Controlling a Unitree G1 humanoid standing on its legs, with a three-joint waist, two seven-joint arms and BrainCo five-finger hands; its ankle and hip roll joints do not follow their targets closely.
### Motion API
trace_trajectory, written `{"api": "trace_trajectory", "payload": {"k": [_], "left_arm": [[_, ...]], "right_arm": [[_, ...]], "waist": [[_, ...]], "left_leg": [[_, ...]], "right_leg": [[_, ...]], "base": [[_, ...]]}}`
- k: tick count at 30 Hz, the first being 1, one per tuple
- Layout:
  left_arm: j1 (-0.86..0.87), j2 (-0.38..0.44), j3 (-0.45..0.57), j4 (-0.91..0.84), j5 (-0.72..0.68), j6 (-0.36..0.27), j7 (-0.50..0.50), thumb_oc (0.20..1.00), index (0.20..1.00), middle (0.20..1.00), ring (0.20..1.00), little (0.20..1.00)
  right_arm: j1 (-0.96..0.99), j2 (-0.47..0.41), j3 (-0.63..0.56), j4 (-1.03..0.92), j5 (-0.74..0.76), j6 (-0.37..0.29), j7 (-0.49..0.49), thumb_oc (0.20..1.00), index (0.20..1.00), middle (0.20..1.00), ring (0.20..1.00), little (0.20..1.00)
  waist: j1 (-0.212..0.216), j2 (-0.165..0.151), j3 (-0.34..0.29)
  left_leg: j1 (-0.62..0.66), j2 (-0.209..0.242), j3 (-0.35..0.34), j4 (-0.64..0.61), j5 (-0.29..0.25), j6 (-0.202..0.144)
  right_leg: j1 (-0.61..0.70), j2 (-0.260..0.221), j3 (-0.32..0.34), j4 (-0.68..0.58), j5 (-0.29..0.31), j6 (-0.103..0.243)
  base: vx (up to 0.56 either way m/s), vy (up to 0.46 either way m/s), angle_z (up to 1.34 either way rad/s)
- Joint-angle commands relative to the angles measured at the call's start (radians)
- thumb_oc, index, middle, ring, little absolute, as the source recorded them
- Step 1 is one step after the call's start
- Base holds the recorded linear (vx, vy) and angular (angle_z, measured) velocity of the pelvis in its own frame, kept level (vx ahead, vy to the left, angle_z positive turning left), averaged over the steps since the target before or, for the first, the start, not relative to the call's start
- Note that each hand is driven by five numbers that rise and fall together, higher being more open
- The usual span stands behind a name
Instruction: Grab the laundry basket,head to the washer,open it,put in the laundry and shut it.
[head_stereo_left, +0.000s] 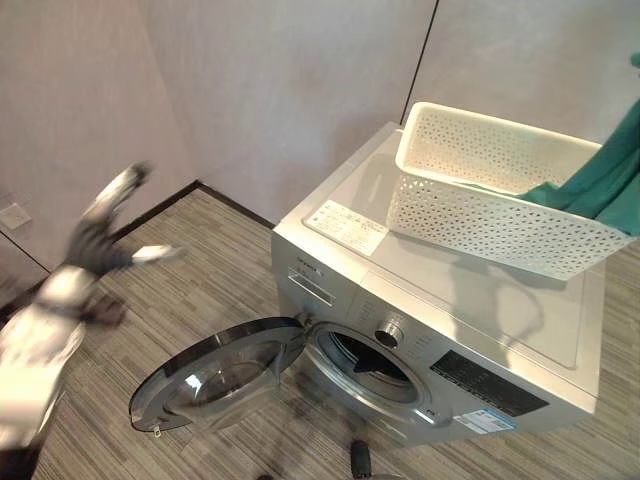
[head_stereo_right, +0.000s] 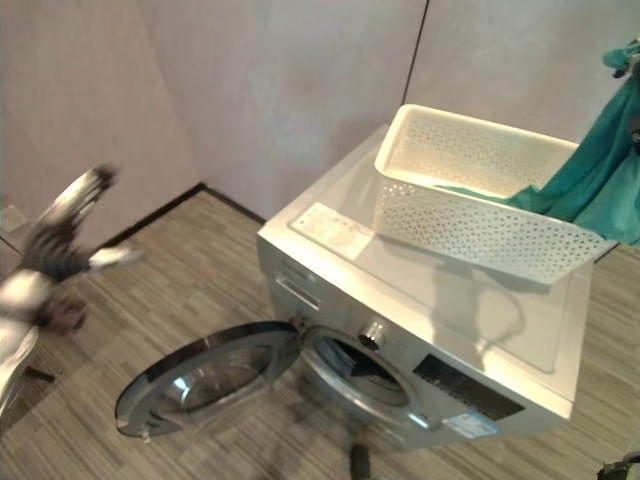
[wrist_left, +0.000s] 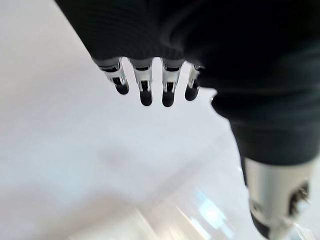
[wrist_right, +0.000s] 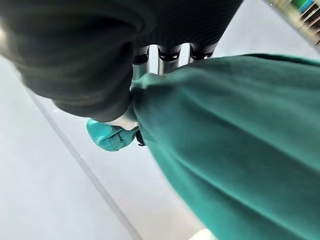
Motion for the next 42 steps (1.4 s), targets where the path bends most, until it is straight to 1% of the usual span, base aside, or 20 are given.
{"api": "trace_trajectory", "payload": {"k": [1,3,5,7,8,10,11,16,17,20,21,22,24,27,31,38,42], "left_arm": [[-0.257,-0.091,-0.161,0.169,-0.048,-0.033,0.076,1.000,1.000,1.000,1.000,1.000],[-0.392,-0.187,-0.262,0.306,-0.064,-0.024,0.097,1.000,1.000,1.000,1.000,1.000],[-0.442,-0.261,-0.319,0.376,-0.120,-0.015,0.086,1.000,1.000,1.000,1.000,1.000],[-0.504,-0.324,-0.369,0.457,-0.158,-0.011,0.090,1.000,1.000,1.000,1.000,1.000],[-0.532,-0.352,-0.391,0.491,-0.163,-0.008,0.094,1.000,1.000,1.000,1.000,1.000],[-0.534,-0.354,-0.392,0.493,-0.163,-0.009,0.094,1.000,1.000,1.000,1.000,1.000],[-0.617,-0.446,-0.448,0.622,-0.175,0.000,0.110,1.000,1.000,1.000,1.000,1.000],[-0.735,-0.584,-0.495,0.848,-0.177,0.014,0.149,1.000,1.000,1.000,1.000,1.000],[-0.735,-0.584,-0.495,0.848,-0.177,0.013,0.149,1.000,1.000,1.000,1.000,1.000],[-0.806,-0.650,-0.526,0.950,-0.178,0.024,0.150,1.000,1.000,1.000,1.000,1.000],[-0.806,-0.650,-0.526,0.950,-0.178,0.024,0.150,1.000,1.000,1.000,1.000,1.000],[-0.885,-0.700,-0.548,1.036,-0.180,0.031,0.156,1.000,1.000,1.000,1.000,1.000],[-0.945,-0.721,-0.567,1.094,-0.165,0.033,0.157,1.000,1.000,1.000,1.000,1.000],[-0.998,-0.721,-0.582,1.122,-0.159,0.033,0.164,1.000,1.000,1.000,1.000,1.000],[-1.100,-0.680,-0.620,1.144,-0.138,0.029,0.162,1.000,1.000,1.000,1.000,1.000],[-1.130,-0.634,-0.631,1.138,-0.153,0.027,0.161,1.000,1.000,1.000,1.000,1.000],[-1.115,-0.649,-0.622,1.167,-0.194,0.039,0.145,1.000,1.000,1.000,1.000,1.000]], "right_arm": [[-0.256,0.085,0.094,0.088,0.043,-0.030,-0.049,0.200,0.200,0.200,0.200,0.200],[-0.307,0.130,0.120,0.133,0.058,-0.024,-0.055,0.200,0.200,0.200,0.200,0.200],[-0.347,0.174,0.138,0.169,0.081,-0.020,-0.063,0.200,0.200,0.200,0.200,0.200],[-0.378,0.193,0.158,0.199,0.092,-0.018,-0.069,0.200,0.200,0.200,0.200,0.200],[-0.389,0.202,0.163,0.207,0.097,-0.017,-0.071,0.200,0.200,0.200,0.200,0.200],[-0.390,0.201,0.164,0.208,0.097,-0.017,-0.071,0.200,0.200,0.200,0.200,0.200],[-0.428,0.225,0.188,0.226,0.122,-0.016,-0.080,0.200,0.200,0.200,0.200,0.200],[-0.446,0.268,0.213,0.234,0.150,-0.013,-0.083,0.200,0.200,0.200,0.200,0.200],[-0.446,0.268,0.213,0.234,0.151,-0.013,-0.083,0.200,0.200,0.200,0.200,0.200],[-0.451,0.298,0.211,0.234,0.169,-0.015,-0.091,0.200,0.200,0.200,0.200,0.200],[-0.451,0.298,0.212,0.234,0.169,-0.015,-0.091,0.200,0.200,0.200,0.200,0.200],[-0.457,0.316,0.211,0.238,0.177,-0.016,-0.099,0.200,0.200,0.200,0.200,0.200],[-0.466,0.328,0.217,0.244,0.176,-0.017,-0.100,0.200,0.200,0.200,0.200,0.200],[-0.475,0.338,0.221,0.244,0.176,-0.018,-0.101,0.200,0.200,0.200,0.200,0.200],[-0.487,0.347,0.232,0.254,0.164,-0.018,-0.100,0.200,0.200,0.200,0.200,0.200],[-0.478,0.309,0.234,0.260,0.164,-0.011,-0.093,0.200,0.200,0.200,0.200,0.200],[-0.472,0.312,0.227,0.257,0.168,-0.005,-0.092,0.200,0.200,0.200,0.200,0.200]], "waist": [[-0.057,-0.048,-0.067],[-0.064,-0.046,-0.068],[-0.073,-0.044,-0.073],[-0.078,-0.041,-0.077],[-0.081,-0.042,-0.079],[-0.080,-0.041,-0.078],[-0.093,-0.040,-0.084],[-0.112,-0.031,-0.086],[-0.112,-0.031,-0.086],[-0.125,-0.025,-0.088],[-0.124,-0.025,-0.088],[-0.136,-0.018,-0.092],[-0.143,-0.013,-0.094],[-0.147,-0.008,-0.096],[-0.142,0.001,-0.103],[-0.131,-0.001,-0.109],[-0.134,-0.003,-0.112]], "left_leg": [[0.048,-0.036,0.025,0.055,-0.123,0.058],[0.047,-0.033,0.029,0.055,-0.118,0.055],[0.048,-0.030,0.032,0.052,-0.116,0.053],[0.050,-0.027,0.032,0.046,-0.111,0.051],[0.051,-0.026,0.033,0.045,-0.109,0.049],[0.051,-0.025,0.033,0.045,-0.109,0.049],[0.053,-0.020,0.034,0.037,-0.102,0.045],[0.065,-0.005,0.042,0.016,-0.095,0.038],[0.065,-0.005,0.042,0.016,-0.095,0.038],[0.068,-0.001,0.050,0.008,-0.091,0.034],[0.068,-0.001,0.050,0.008,-0.091,0.034],[0.067,0.001,0.053,0.005,-0.087,0.030],[0.068,0.003,0.055,0.005,-0.085,0.028],[0.069,0.004,0.058,0.005,-0.084,0.026],[0.072,0.004,0.065,0.005,-0.083,0.027],[0.072,0.005,0.062,0.005,-0.084,0.027],[0.073,0.008,0.063,0.005,-0.085,0.025]], "right_leg": [[-0.019,-0.103,-0.063,0.064,-0.034,0.088],[-0.022,-0.099,-0.057,0.061,-0.033,0.088],[-0.022,-0.096,-0.053,0.055,-0.032,0.088],[-0.020,-0.092,-0.050,0.050,-0.032,0.087],[-0.018,-0.091,-0.049,0.048,-0.032,0.087],[-0.018,-0.091,-0.049,0.048,-0.032,0.087],[-0.017,-0.089,-0.050,0.042,-0.033,0.086],[-0.011,-0.076,-0.049,0.032,-0.036,0.086],[-0.011,-0.076,-0.049,0.032,-0.036,0.086],[-0.013,-0.071,-0.045,0.028,-0.036,0.086],[-0.013,-0.071,-0.045,0.028,-0.036,0.086],[-0.017,-0.068,-0.042,0.029,-0.036,0.087],[-0.018,-0.067,-0.039,0.032,-0.038,0.086],[-0.020,-0.065,-0.035,0.033,-0.040,0.086],[-0.019,-0.061,-0.029,0.028,-0.035,0.087],[-0.009,-0.063,-0.039,0.021,-0.036,0.087],[-0.006,-0.061,-0.041,0.021,-0.041,0.087]], "base": [[-0.02,-0.025,-0.13],[-0.02,-0.028,-0.21],[-0.01,-0.021,-0.28],[0.01,-0.022,-0.15],[0.01,-0.015,-0.06],[0.00,-0.013,-0.03],[0.00,-0.028,-0.04],[0.01,-0.024,0.09],[0.00,0.000,0.00],[0.00,0.000,0.00],[0.00,-0.031,-0.04],[0.00,-0.029,-0.05],[0.00,-0.019,-0.02],[0.01,-0.012,-0.06],[0.01,-0.011,-0.06],[0.00,-0.001,-0.03],[0.00,0.000,0.00]]}}
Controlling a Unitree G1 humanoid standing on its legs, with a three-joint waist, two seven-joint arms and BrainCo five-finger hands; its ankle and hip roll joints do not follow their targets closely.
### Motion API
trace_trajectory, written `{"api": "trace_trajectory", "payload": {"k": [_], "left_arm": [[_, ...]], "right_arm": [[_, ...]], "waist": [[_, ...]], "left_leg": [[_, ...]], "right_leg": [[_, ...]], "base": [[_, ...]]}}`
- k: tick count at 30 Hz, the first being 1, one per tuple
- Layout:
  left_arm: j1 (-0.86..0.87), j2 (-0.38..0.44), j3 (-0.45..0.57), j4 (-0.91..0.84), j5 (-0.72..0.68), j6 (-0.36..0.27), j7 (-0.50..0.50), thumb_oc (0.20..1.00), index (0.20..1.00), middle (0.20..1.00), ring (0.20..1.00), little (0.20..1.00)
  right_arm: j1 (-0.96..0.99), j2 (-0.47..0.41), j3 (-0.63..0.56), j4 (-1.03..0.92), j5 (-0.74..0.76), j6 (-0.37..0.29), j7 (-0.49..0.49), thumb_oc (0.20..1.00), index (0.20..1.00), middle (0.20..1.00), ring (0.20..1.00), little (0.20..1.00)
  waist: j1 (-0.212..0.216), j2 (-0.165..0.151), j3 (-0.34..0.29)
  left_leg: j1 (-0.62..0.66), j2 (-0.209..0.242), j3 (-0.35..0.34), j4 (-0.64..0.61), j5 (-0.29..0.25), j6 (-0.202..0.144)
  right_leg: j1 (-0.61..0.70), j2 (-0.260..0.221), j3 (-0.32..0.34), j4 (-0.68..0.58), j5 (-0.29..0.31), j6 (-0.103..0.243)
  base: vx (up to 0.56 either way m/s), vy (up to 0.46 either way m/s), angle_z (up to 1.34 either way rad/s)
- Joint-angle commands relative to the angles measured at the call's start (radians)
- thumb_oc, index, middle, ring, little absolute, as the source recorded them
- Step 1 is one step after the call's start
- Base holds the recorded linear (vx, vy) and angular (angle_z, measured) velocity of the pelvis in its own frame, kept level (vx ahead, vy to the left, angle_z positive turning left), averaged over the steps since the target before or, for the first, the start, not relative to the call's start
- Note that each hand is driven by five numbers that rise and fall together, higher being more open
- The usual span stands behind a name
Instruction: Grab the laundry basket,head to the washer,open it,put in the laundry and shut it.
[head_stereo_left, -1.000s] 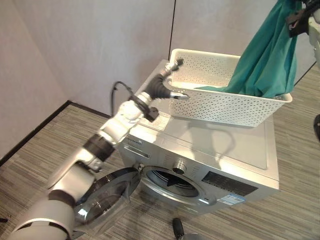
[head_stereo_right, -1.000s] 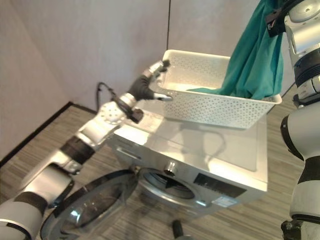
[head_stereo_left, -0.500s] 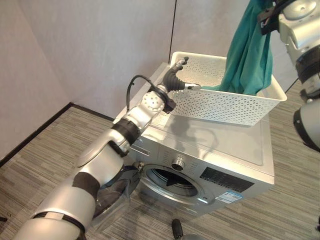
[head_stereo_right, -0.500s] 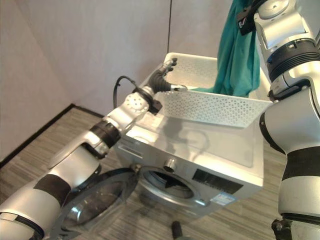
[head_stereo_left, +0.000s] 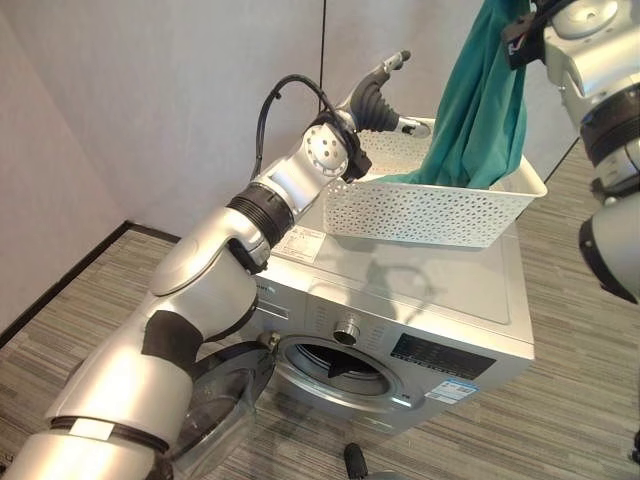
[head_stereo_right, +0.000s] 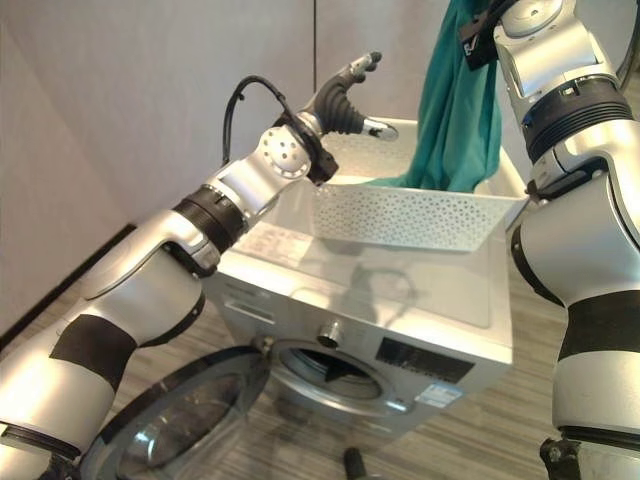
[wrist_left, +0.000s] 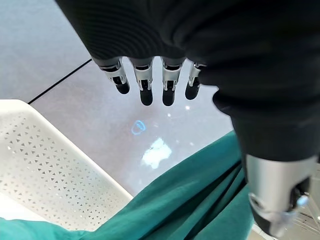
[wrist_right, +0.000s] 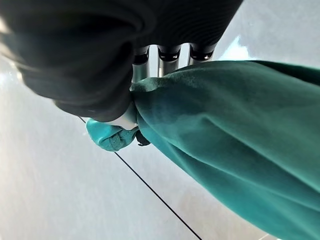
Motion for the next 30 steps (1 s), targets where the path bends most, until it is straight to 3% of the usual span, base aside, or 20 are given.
{"api": "trace_trajectory", "payload": {"k": [1,11,20,23,30], "left_arm": [[-0.132,-0.003,-0.003,0.147,-0.046,-0.018,-0.010,1.000,1.000,1.000,1.000,1.000],[-0.120,-0.071,0.053,0.205,-0.105,-0.002,-0.019,1.000,1.000,1.000,1.000,1.000],[-0.150,-0.091,0.091,0.216,-0.201,-0.013,-0.008,1.000,1.000,1.000,1.000,1.000],[-0.123,-0.121,0.130,0.198,-0.276,-0.020,-0.003,1.000,1.000,1.000,1.000,1.000],[-0.105,-0.173,0.150,0.203,-0.296,-0.021,0.006,1.000,1.000,1.000,1.000,1.000]], "right_arm": [[-0.200,-0.061,0.044,0.112,0.012,-0.034,-0.030,0.200,0.200,0.200,0.200,0.200],[-0.209,-0.004,0.021,0.100,0.042,-0.036,-0.041,0.200,0.200,0.200,0.200,0.200],[-0.207,0.072,-0.012,0.084,0.063,-0.041,-0.068,0.200,0.200,0.200,0.200,0.200],[-0.209,0.099,-0.022,0.039,0.119,-0.065,-0.067,0.200,0.200,0.200,0.200,0.200],[-0.216,0.128,-0.040,0.011,0.193,-0.089,-0.068,0.200,0.200,0.200,0.200,0.200]], "waist": [[0.019,-0.027,-0.025],[-0.005,-0.021,-0.026],[-0.039,0.005,-0.019],[-0.046,0.015,-0.017],[-0.061,0.025,-0.016]], "left_leg": [[0.097,0.008,-0.013,0.005,-0.082,0.020],[0.102,0.011,0.014,0.005,-0.080,0.014],[0.092,0.016,0.040,0.005,-0.053,0.002],[0.090,0.018,0.046,0.005,-0.033,-0.005],[0.085,0.023,0.051,0.005,-0.011,-0.014]], "right_leg": [[0.050,-0.071,-0.061,0.022,-0.062,0.098],[0.032,-0.057,-0.031,0.024,-0.059,0.097],[0.005,-0.044,-0.005,0.022,-0.051,0.096],[0.003,-0.035,0.002,0.015,-0.049,0.092],[0.004,-0.032,-0.001,0.008,-0.050,0.090]], "base": [[0.00,0.000,0.00],[0.01,-0.013,-0.03],[0.01,-0.030,-0.10],[0.01,-0.041,-0.19],[0.01,-0.028,-0.02]]}}
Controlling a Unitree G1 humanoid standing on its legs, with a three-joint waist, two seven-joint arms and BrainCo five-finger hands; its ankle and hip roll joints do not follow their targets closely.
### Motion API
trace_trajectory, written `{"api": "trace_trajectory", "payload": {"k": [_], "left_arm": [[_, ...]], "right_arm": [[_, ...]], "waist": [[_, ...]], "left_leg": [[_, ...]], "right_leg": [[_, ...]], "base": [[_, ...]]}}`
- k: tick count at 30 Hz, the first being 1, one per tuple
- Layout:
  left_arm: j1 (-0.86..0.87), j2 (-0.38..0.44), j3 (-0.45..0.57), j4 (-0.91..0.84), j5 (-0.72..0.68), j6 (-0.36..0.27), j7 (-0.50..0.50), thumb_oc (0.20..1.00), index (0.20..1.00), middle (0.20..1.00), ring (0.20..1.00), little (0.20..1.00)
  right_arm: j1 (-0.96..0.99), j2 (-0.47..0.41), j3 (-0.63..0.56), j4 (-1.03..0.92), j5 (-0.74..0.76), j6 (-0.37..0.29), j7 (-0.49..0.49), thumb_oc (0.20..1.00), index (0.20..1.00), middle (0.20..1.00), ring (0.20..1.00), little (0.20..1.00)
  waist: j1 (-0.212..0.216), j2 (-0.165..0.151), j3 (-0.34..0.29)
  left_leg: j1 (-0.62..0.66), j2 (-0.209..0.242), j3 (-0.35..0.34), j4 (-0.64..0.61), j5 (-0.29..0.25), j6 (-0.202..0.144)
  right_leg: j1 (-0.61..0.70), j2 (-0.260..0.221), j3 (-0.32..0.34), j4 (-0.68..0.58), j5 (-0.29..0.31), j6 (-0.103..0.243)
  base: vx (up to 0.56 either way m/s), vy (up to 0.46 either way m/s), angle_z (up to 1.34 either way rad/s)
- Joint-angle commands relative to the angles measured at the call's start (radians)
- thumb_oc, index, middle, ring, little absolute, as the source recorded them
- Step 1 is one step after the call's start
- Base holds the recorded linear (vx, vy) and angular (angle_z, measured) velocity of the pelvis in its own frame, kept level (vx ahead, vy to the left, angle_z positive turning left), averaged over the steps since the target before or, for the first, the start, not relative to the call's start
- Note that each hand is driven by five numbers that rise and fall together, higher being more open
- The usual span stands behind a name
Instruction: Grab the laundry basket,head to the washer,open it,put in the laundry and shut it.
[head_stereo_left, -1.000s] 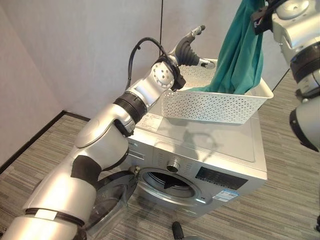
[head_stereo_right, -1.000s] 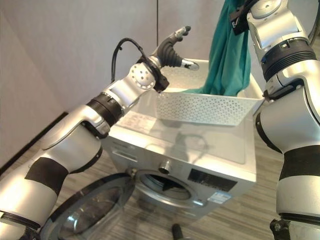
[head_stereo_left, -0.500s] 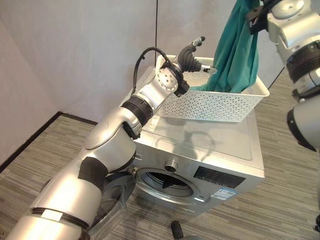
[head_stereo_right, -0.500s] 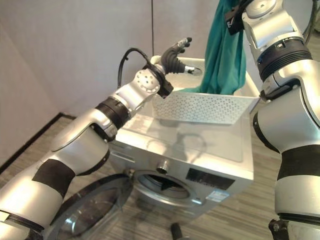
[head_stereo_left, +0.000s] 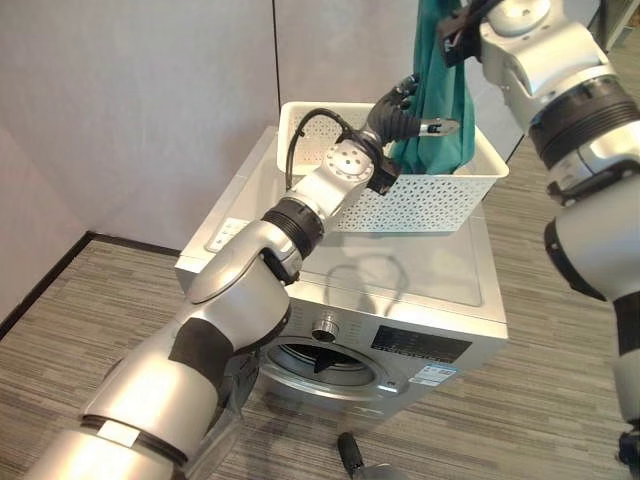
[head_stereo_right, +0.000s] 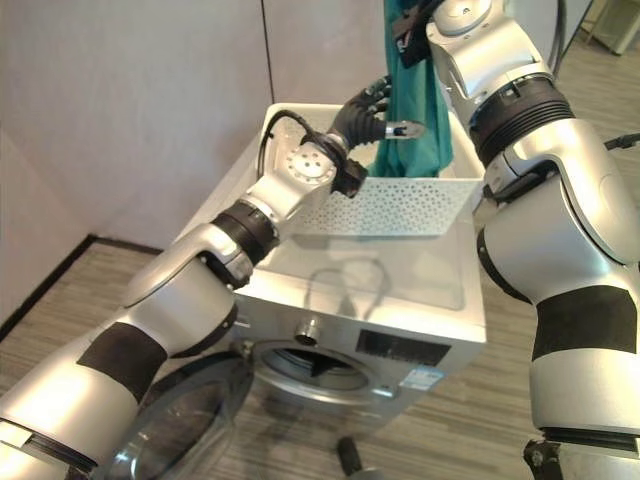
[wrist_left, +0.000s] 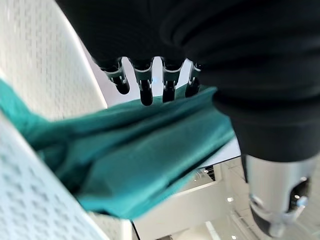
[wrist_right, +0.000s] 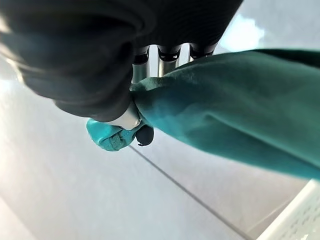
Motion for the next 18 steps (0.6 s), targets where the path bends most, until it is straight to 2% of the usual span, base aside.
{"api": "trace_trajectory", "payload": {"k": [1,8,16,17,18], "left_arm": [[-0.118,0.002,0.043,0.119,-0.004,-0.036,0.035,1.000,1.000,1.000,1.000,1.000],[-0.160,0.003,0.063,0.124,-0.025,-0.041,0.062,1.000,1.000,1.000,1.000,1.000],[-0.204,0.068,0.045,0.087,-0.054,-0.063,0.052,1.000,1.000,1.000,1.000,1.000],[-0.211,0.084,0.023,0.088,-0.022,-0.066,0.042,0.200,0.200,0.200,0.200,0.200],[-0.205,0.087,0.024,0.091,-0.031,-0.069,0.043,0.200,0.200,0.200,0.200,0.200]], "right_arm": [[-0.210,0.019,-0.038,0.109,0.113,-0.102,-0.024,0.200,0.200,0.200,0.200,0.200],[-0.207,0.070,-0.043,0.075,0.169,-0.118,-0.026,0.200,0.200,0.200,0.200,0.200],[-0.186,0.106,-0.065,0.042,0.181,-0.140,-0.029,0.200,0.200,0.200,0.200,0.200],[-0.180,0.107,-0.068,0.029,0.182,-0.148,-0.027,0.200,0.200,0.200,0.200,0.200],[-0.176,0.112,-0.069,0.021,0.185,-0.154,-0.027,0.200,0.200,0.200,0.200,0.200]], "waist": [[-0.011,0.009,-0.005],[-0.021,0.020,-0.003],[-0.033,0.033,-0.003],[-0.037,0.036,-0.002],[-0.039,0.038,-0.001]], "left_leg": [[0.108,0.018,-0.019,0.005,0.003,-0.017],[0.102,0.021,-0.009,0.005,0.023,-0.025],[0.102,0.024,0.012,0.005,0.046,-0.032],[0.101,0.025,0.013,0.005,0.051,-0.034],[0.101,0.025,0.014,0.005,0.054,-0.035]], "right_leg": [[0.063,-0.054,-0.064,0.006,-0.065,0.093],[0.056,-0.048,-0.057,0.002,-0.057,0.093],[0.047,-0.039,-0.045,0.000,-0.049,0.097],[0.045,-0.038,-0.043,0.000,-0.046,0.098],[0.045,-0.039,-0.043,0.000,-0.045,0.098]], "base": [[0.00,0.000,0.00],[0.01,-0.010,-0.01],[0.01,-0.010,-0.06],[0.02,-0.009,-0.12],[0.02,-0.010,-0.07]]}}
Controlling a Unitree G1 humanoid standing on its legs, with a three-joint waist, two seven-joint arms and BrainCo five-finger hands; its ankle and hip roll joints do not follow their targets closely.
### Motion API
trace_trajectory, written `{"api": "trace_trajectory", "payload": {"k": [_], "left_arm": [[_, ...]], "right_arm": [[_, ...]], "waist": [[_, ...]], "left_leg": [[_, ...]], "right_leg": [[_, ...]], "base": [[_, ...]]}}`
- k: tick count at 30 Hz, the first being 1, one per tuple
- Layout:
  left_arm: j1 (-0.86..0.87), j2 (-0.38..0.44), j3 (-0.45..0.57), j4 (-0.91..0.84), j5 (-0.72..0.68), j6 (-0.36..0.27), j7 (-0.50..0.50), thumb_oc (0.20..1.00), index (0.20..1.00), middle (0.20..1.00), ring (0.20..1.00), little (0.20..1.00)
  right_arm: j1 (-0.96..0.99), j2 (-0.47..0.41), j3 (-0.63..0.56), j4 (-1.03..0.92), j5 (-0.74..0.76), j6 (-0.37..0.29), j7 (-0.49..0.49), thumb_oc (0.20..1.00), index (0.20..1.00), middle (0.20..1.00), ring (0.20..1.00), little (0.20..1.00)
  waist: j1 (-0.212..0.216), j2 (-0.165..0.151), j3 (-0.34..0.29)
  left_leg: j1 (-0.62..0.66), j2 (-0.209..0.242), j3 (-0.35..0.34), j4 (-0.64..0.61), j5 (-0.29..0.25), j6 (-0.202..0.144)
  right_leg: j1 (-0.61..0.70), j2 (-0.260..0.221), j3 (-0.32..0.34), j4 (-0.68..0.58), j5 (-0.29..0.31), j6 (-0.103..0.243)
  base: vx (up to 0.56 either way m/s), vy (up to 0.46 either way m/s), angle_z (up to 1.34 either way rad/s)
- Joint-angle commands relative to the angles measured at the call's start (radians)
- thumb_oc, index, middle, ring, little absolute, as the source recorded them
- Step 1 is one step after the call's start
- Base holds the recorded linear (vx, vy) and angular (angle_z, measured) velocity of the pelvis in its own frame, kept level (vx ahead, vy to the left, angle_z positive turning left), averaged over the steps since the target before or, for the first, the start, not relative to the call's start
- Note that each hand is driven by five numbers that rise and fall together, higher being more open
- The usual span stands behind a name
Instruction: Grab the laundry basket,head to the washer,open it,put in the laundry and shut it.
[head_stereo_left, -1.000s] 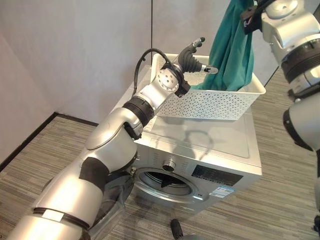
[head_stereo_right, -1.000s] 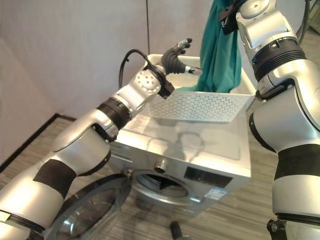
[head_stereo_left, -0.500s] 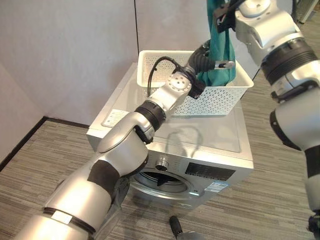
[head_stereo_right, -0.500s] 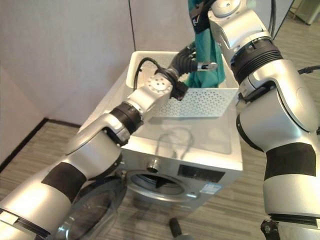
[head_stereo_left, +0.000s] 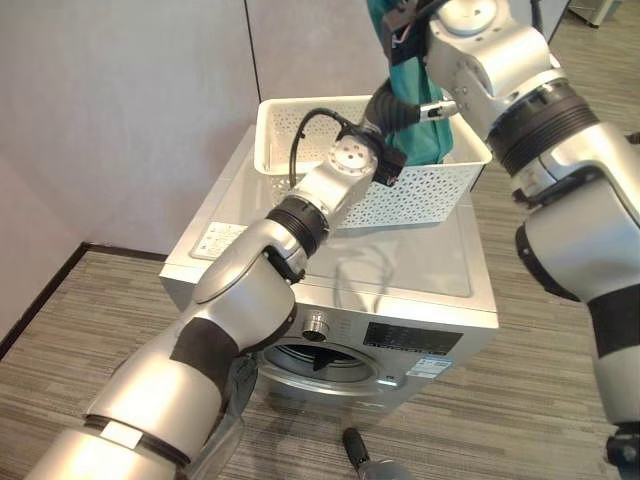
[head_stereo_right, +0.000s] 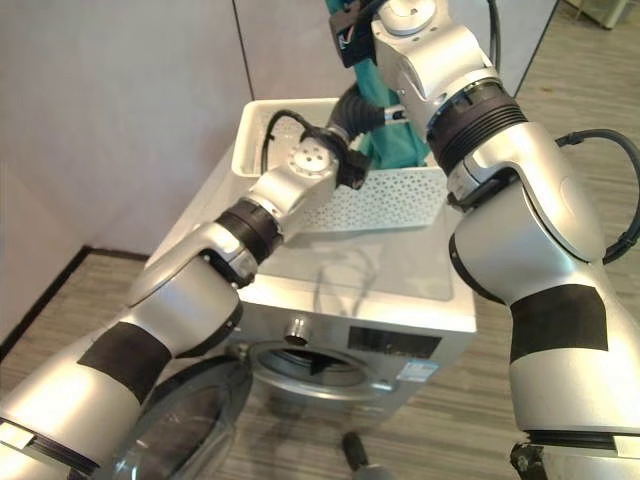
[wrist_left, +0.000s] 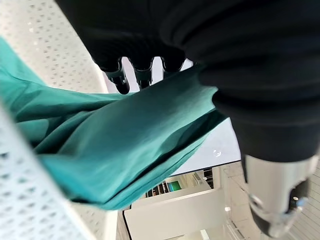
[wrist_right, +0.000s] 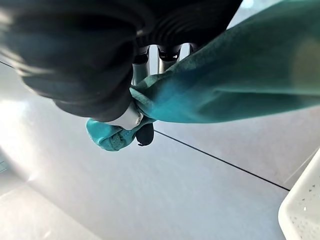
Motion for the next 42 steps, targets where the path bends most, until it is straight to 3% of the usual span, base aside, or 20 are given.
{"api": "trace_trajectory", "payload": {"k": [1,5,13,22,23,24,25,32,37,38,42], "left_arm": [[-0.175,0.059,-0.015,0.077,0.002,-0.063,-0.020,0.200,0.200,0.200,0.200,0.200],[-0.166,0.056,-0.016,0.085,-0.008,-0.059,-0.029,0.200,0.200,0.200,0.200,0.200],[-0.190,0.111,-0.088,0.083,0.144,-0.086,-0.010,0.200,0.200,0.200,0.200,0.200],[-0.204,0.174,-0.082,0.069,0.217,-0.122,0.084,0.200,0.200,0.200,0.200,0.200],[-0.205,0.184,-0.077,0.062,0.219,-0.128,0.097,0.200,0.200,0.200,0.200,0.200],[-0.205,0.184,-0.077,0.061,0.219,-0.127,0.097,0.200,0.200,0.200,0.200,0.200],[-0.211,0.222,-0.071,0.050,0.241,-0.136,0.124,0.200,0.200,0.200,0.200,0.200],[-0.196,0.326,-0.024,-0.059,0.266,-0.169,0.203,0.200,0.200,0.200,0.200,0.200],[-0.207,0.471,0.013,-0.144,0.271,-0.190,0.235,0.200,0.200,0.200,0.200,0.200],[-0.215,0.523,0.032,-0.160,0.269,-0.192,0.246,0.200,0.200,0.200,0.200,0.200],[-0.243,0.587,0.035,-0.150,0.260,-0.189,0.244,0.200,0.200,0.200,0.200,0.200]], "right_arm": [[-0.177,0.018,-0.051,0.103,0.037,-0.099,-0.018,0.200,0.200,0.200,0.200,0.200],[-0.165,0.014,-0.051,0.094,0.042,-0.095,-0.014,0.200,0.200,0.200,0.200,0.200],[-0.129,-0.007,-0.046,0.085,0.041,-0.107,-0.005,0.200,0.200,0.200,0.200,0.200],[-0.064,-0.053,-0.077,-0.005,0.026,-0.149,-0.032,0.200,0.200,0.200,0.200,0.200],[-0.055,-0.061,-0.087,-0.033,0.028,-0.162,-0.043,0.915,0.915,0.915,0.915,0.915],[-0.055,-0.061,-0.087,-0.033,0.028,-0.162,-0.043,0.915,0.915,0.915,0.915,0.915],[-0.026,-0.086,-0.115,-0.107,0.008,-0.197,-0.076,1.000,1.000,1.000,1.000,1.000],[0.146,-0.191,-0.249,-0.414,-0.112,-0.271,-0.178,1.000,1.000,1.000,1.000,1.000],[0.351,-0.342,-0.351,-0.636,-0.209,-0.284,-0.190,1.000,1.000,1.000,1.000,1.000],[0.457,-0.402,-0.414,-0.711,-0.254,-0.290,-0.190,1.000,1.000,1.000,1.000,1.000],[0.705,-0.476,-0.580,-0.836,-0.325,-0.286,-0.187,1.000,1.000,1.000,1.000,1.000]], "waist": [[-0.013,0.000,0.002],[-0.023,0.005,0.007],[-0.032,0.010,0.017],[-0.039,0.015,0.029],[-0.041,0.017,0.031],[-0.041,0.017,0.031],[-0.046,0.023,0.035],[-0.060,0.047,0.047],[-0.074,0.067,0.053],[-0.080,0.077,0.055],[-0.083,0.083,0.048]], "left_leg": [[0.120,0.018,-0.021,0.006,0.057,-0.034],[0.119,0.019,-0.022,0.006,0.067,-0.037],[0.117,0.017,-0.017,0.006,0.076,-0.040],[0.116,0.013,-0.013,0.006,0.071,-0.037],[0.117,0.012,-0.012,0.006,0.069,-0.037],[0.117,0.012,-0.012,0.006,0.069,-0.037],[0.119,0.010,-0.007,0.006,0.059,-0.034],[0.128,0.002,0.000,0.006,0.018,-0.020],[0.133,-0.005,0.012,0.006,-0.016,-0.010],[0.134,-0.007,0.014,0.006,-0.027,-0.007],[0.137,-0.008,0.013,0.006,-0.044,-0.001]], "right_leg": [[0.078,-0.053,-0.068,0.000,-0.054,0.101],[0.078,-0.054,-0.072,0.000,-0.052,0.099],[0.073,-0.056,-0.073,0.000,-0.043,0.100],[0.069,-0.059,-0.070,0.000,-0.040,0.101],[0.068,-0.059,-0.069,0.002,-0.041,0.101],[0.068,-0.059,-0.069,0.002,-0.041,0.101],[0.066,-0.060,-0.067,0.003,-0.044,0.101],[0.064,-0.064,-0.058,0.010,-0.056,0.099],[0.057,-0.068,-0.052,0.012,-0.060,0.101],[0.056,-0.069,-0.049,0.012,-0.061,0.102],[0.059,-0.073,-0.053,0.013,-0.067,0.102]], "base": [[0.00,0.000,0.00],[0.00,0.000,0.00],[0.00,0.000,0.00],[0.00,0.000,0.00],[0.00,0.000,0.00],[0.00,0.000,0.00],[0.00,0.000,0.00],[0.00,0.000,0.00],[0.01,0.013,-0.01],[0.02,0.024,-0.03],[0.01,0.002,0.00]]}}
